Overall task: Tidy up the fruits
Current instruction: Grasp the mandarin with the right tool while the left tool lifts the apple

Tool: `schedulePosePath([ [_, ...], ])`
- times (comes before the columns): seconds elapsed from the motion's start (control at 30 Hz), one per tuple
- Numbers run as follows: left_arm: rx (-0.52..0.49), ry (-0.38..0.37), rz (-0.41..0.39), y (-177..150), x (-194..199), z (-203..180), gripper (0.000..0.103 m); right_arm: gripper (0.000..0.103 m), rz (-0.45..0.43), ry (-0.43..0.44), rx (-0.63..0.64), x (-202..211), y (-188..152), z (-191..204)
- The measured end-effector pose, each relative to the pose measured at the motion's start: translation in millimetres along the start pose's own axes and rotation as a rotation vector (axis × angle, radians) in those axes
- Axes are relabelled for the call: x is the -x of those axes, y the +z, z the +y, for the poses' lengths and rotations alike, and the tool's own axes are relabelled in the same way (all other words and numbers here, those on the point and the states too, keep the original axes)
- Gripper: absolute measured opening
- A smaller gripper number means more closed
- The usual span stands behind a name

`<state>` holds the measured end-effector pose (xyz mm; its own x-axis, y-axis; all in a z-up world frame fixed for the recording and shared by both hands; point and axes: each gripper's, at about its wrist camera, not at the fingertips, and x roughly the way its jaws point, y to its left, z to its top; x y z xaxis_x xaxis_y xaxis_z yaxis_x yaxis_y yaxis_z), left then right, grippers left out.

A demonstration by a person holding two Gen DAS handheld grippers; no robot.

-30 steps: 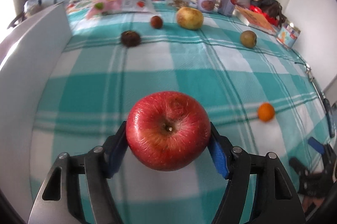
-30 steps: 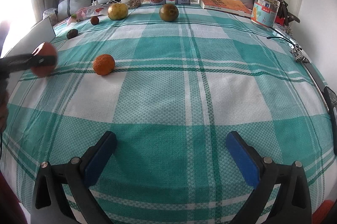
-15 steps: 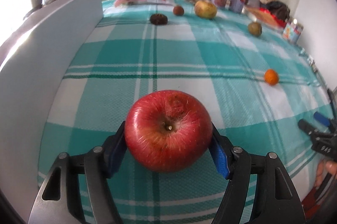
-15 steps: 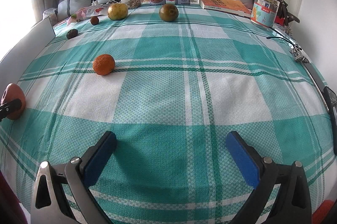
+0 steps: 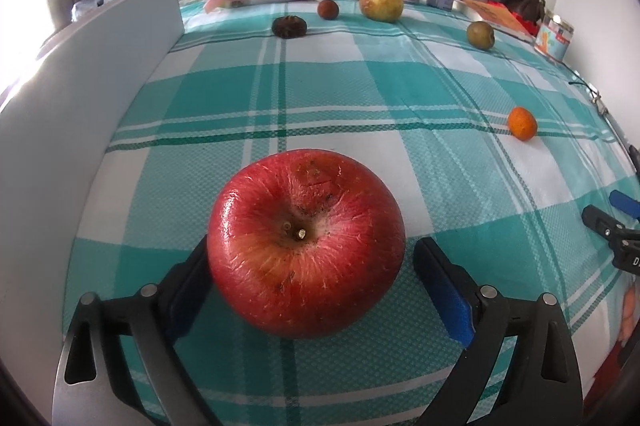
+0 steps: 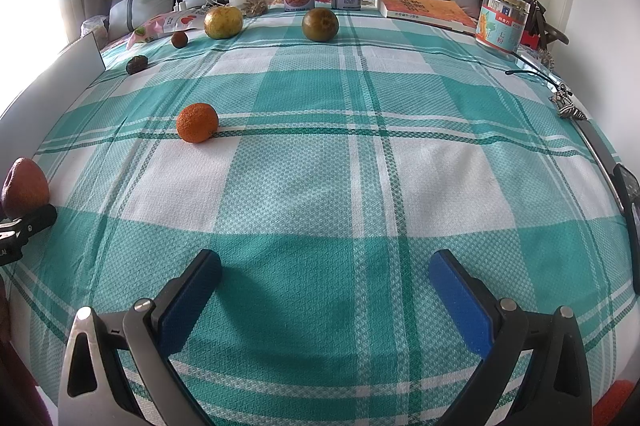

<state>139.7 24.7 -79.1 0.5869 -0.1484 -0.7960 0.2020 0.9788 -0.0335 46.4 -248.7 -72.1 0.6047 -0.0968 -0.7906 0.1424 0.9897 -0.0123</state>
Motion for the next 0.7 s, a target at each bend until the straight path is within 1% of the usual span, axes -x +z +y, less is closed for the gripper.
schedulePosePath([
  [0.07,-0.01,-0.024,0.014,0,2,2,0.097,0.103,0.0,0.0,0.0,0,0,0],
  [0.13,0.005,-0.054,0.017,-1,8,6,0.096,0.103,0.001,0.003,0.0,0,0,0],
  [0.17,0.027,-0.079,0.003,-2,13,10,0.096,0.103,0.001,0.005,0.0,0,0,0],
  [0.23,0.062,-0.1,-0.036,-1,22,15,0.096,0.103,0.001,0.008,-0.001,0,0,-1],
  [0.3,0.083,-0.098,-0.05,5,23,16,0.096,0.103,0.002,0.01,0.0,0,0,-1],
  [0.37,0.078,-0.083,-0.024,13,18,12,0.094,0.103,0.007,0.016,-0.003,1,0,-1],
  [0.4,0.067,-0.061,-0.006,16,15,10,0.086,0.103,0.016,0.024,-0.011,1,2,-3],
  [0.43,0.06,-0.047,0.004,17,13,9,0.074,0.102,0.018,0.039,-0.036,2,4,-5],
  [0.47,0.064,-0.042,0.016,16,12,10,0.072,0.099,0.01,0.086,-0.096,6,9,-9],
  [0.5,0.077,-0.053,0.013,16,13,13,0.072,0.098,-0.006,0.138,-0.145,9,16,-11],
  [0.53,0.091,-0.069,0.016,14,14,17,0.072,0.097,-0.018,0.167,-0.165,10,25,-9],
  [0.6,0.11,-0.082,0.028,11,19,23,0.072,0.097,-0.019,0.192,-0.136,6,46,5],
  [0.63,0.117,-0.083,0.031,10,23,24,0.072,0.094,-0.008,0.209,-0.109,0,57,14],
  [0.67,0.126,-0.087,0.029,9,27,27,0.072,0.087,0.01,0.228,-0.075,-9,69,26],
  [0.7,0.138,-0.093,0.024,9,33,29,0.072,0.082,0.027,0.238,-0.05,-17,76,35],
])
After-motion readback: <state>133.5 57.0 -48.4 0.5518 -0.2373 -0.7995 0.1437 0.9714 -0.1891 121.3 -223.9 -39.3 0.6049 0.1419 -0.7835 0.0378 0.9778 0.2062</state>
